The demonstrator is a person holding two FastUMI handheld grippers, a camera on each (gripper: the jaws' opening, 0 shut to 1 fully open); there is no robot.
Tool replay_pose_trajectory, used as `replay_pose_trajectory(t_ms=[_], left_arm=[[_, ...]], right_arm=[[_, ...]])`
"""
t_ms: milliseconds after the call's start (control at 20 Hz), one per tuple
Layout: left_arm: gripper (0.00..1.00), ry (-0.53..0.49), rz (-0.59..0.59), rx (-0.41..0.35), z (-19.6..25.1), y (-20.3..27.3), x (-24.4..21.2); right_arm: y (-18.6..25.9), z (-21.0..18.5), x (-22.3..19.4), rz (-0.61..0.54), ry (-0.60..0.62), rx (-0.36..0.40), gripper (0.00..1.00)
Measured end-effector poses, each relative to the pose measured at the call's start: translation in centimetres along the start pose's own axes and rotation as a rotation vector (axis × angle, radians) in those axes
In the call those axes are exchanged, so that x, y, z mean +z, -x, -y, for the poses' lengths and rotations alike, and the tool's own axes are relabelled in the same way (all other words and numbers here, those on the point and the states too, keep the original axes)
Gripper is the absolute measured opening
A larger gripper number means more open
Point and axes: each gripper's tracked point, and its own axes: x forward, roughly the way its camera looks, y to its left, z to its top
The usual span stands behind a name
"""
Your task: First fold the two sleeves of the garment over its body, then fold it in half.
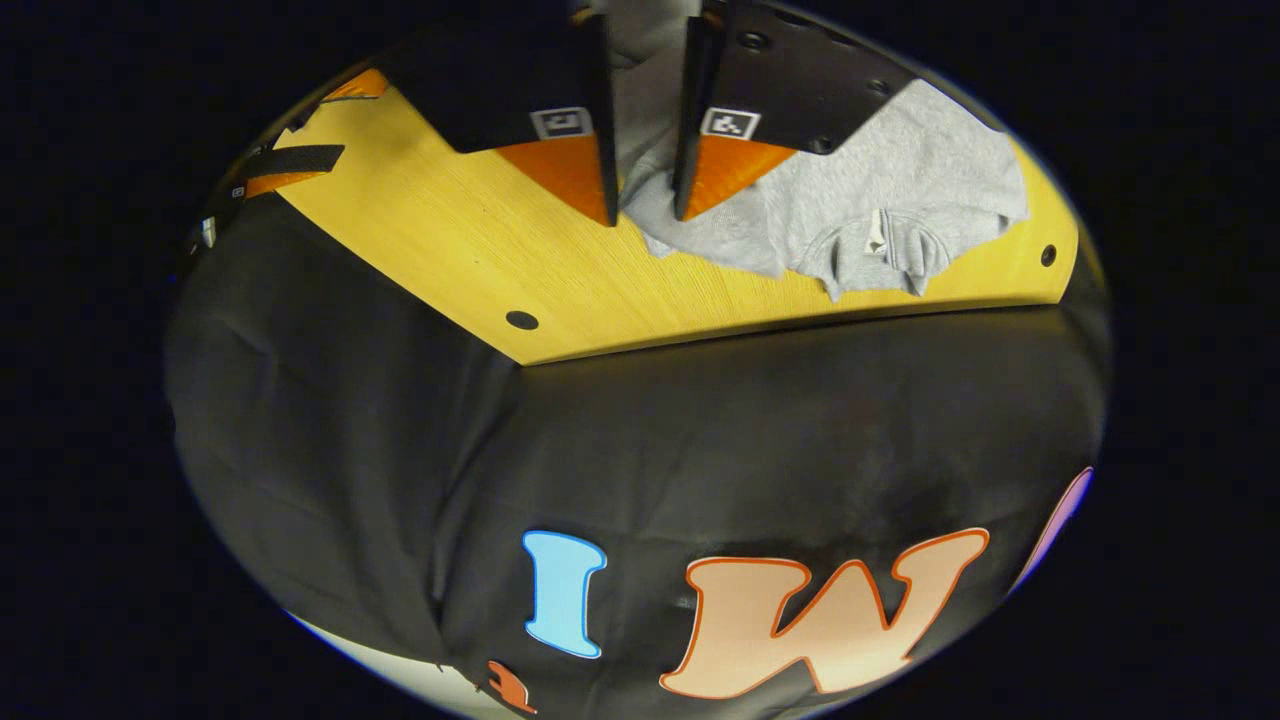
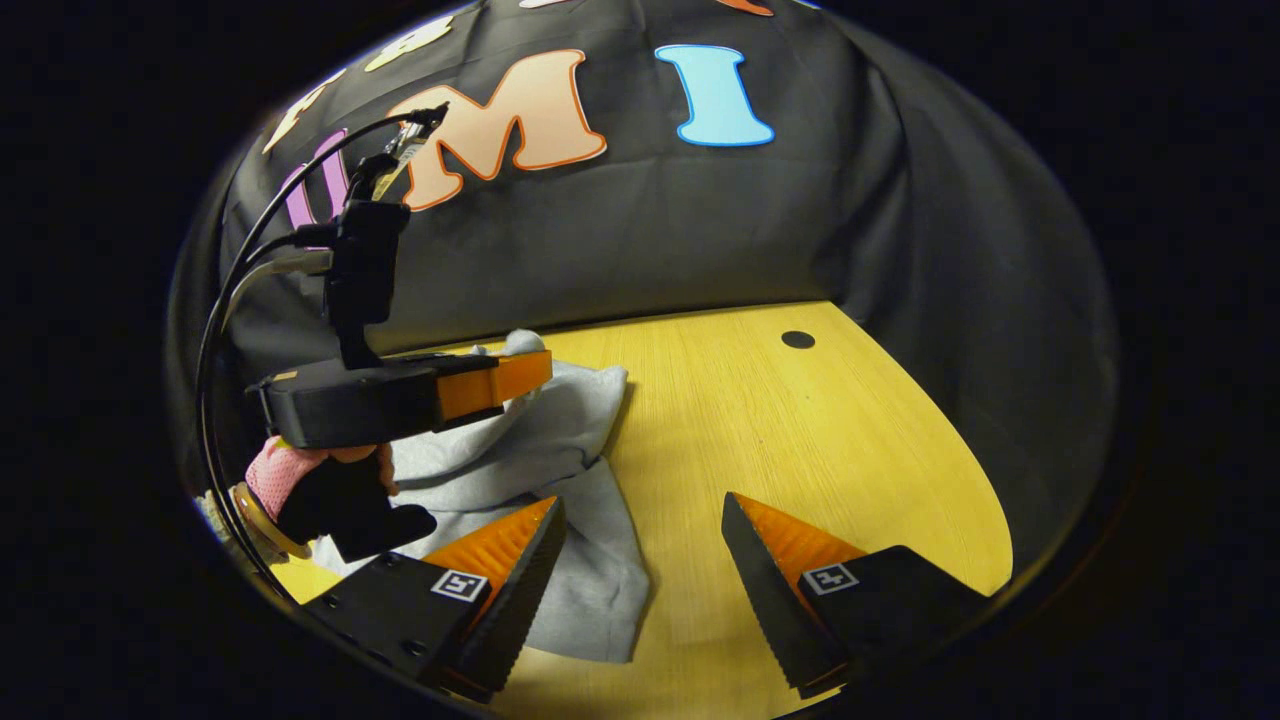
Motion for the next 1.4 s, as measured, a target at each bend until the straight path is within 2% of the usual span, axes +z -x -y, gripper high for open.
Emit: replay_pose_trajectory(t_ms=[50, 150, 200, 250, 350, 450, 500, 550, 650, 700, 750, 950, 1000, 1100, 1200, 1250, 1300, 1400], left_arm=[[0.43, 0.005, 0.002, -0.007, 0.2, 0.2, -0.1], [0.67, 0.008, 0.012, -0.004, -0.1, 0.8, -0.4], [0.87, 0.007, 0.015, 0.021, -0.6, 1.2, -0.4], [0.98, 0.007, 0.018, 0.032, -1.0, 2.0, -0.6], [0.98, 0.015, 0.039, 0.063, -2.2, 4.0, -0.3], [0.95, 0.031, 0.059, 0.108, -4.3, 6.6, -0.4], [0.96, 0.043, 0.076, 0.134, -5.5, 8.0, -0.2], [0.96, 0.053, 0.090, 0.169, -7.0, 9.5, -0.2], [0.95, 0.069, 0.108, 0.238, -10.0, 12.8, -0.5], [0.95, 0.071, 0.113, 0.276, -11.5, 14.4, -1.2], [0.95, 0.072, 0.109, 0.321, -13.1, 16.0, -2.1], [0.96, 0.130, 0.031, 0.454, -18.0, 22.1, -8.7], [0.96, 0.151, 0.013, 0.481, -18.8, 23.5, -10.3], [0.96, 0.183, -0.030, 0.525, -20.1, 25.9, -13.7], [0.96, 0.195, -0.073, 0.557, -20.7, 28.1, -16.3], [0.96, 0.201, -0.087, 0.566, -20.8, 28.7, -17.5], [0.96, 0.213, -0.108, 0.573, -20.8, 29.2, -18.8], [0.96, 0.238, -0.128, 0.584, -20.5, 29.8, -20.3]], right_arm=[[0.2, 0.2, -0.2, -0.002, -0.004, -0.001, 0.95], [0.3, 0.2, -0.6, -0.006, -0.008, -0.003, 0.95], [0.3, -0.1, -0.9, -0.009, -0.011, -0.001, 0.98], [0.5, -0.2, -1.1, -0.013, -0.013, 0.002, 0.98], [0.8, -0.7, -1.8, -0.020, -0.016, 0.013, 0.95], [1.0, -1.2, -2.5, -0.028, -0.006, 0.019, 0.98], [1.0, -1.5, -2.9, -0.029, 0.001, 0.024, 0.95], [1.1, -1.7, -3.3, -0.037, 0.003, 0.030, 0.98], [1.3, -2.2, -4.7, -0.060, 0.013, 0.044, 0.98], [1.2, -2.4, -5.4, -0.067, 0.020, 0.047, 0.95], [1.2, -2.4, -6.0, -0.078, 0.021, 0.046, 0.98], [1.1, -2.7, -8.5, -0.114, 0.023, 0.048, 0.98], [1.0, -2.6, -9.2, -0.126, 0.036, 0.046, 0.95], [0.8, -2.6, -10.2, -0.146, 0.047, 0.043, 0.98], [0.5, -2.7, -11.1, -0.163, 0.048, 0.042, 0.95], [0.5, -2.8, -11.6, -0.170, 0.050, 0.040, 0.98], [0.4, -3.0, -12.2, -0.178, 0.052, 0.043, 0.95], [0.3, -3.4, -13.4, -0.199, 0.061, 0.051, 0.98]])
